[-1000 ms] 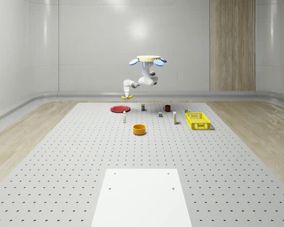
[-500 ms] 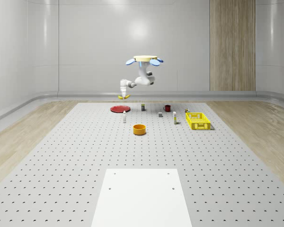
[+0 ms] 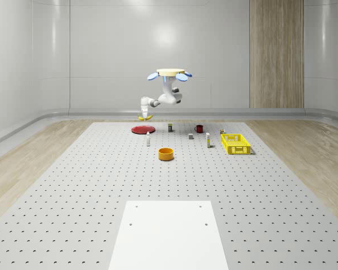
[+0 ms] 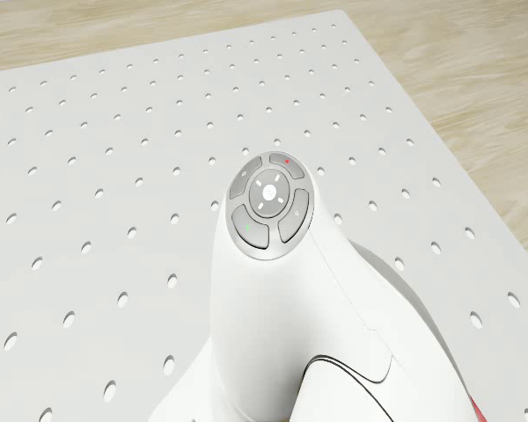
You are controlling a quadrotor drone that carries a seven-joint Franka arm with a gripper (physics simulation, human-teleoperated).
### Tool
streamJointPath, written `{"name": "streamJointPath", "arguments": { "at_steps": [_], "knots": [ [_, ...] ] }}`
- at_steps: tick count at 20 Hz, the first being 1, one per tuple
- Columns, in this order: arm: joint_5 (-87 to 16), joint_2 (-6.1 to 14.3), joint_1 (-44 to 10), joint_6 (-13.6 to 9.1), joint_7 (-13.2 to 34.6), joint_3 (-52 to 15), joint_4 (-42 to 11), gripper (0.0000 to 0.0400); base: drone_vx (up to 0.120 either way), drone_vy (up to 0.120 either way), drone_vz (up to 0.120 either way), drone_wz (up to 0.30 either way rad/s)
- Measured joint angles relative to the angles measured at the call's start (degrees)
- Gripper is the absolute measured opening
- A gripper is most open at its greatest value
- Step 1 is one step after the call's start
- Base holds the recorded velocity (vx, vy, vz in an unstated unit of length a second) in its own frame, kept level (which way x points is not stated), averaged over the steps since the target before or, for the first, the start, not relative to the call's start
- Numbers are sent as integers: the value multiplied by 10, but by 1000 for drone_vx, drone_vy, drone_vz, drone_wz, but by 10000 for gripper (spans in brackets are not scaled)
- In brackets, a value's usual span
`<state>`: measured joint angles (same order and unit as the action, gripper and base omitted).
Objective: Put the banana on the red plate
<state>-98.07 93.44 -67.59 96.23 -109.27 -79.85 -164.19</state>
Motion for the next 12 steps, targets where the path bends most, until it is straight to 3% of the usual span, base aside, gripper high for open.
{"name": "streamJointPath", "arguments": {
  "at_steps": [6, 8, 12],
  "knots": [
    [0, -1, 0, -1, -1, 0, 0, 201, 0, 0, -113, 0],
    [0, -1, 0, -1, -1, 0, 0, 201, 0, 0, 0, 0],
    [0, -1, 0, -1, -1, 0, 0, 201, 0, -80, 0, 0]
  ]
}}
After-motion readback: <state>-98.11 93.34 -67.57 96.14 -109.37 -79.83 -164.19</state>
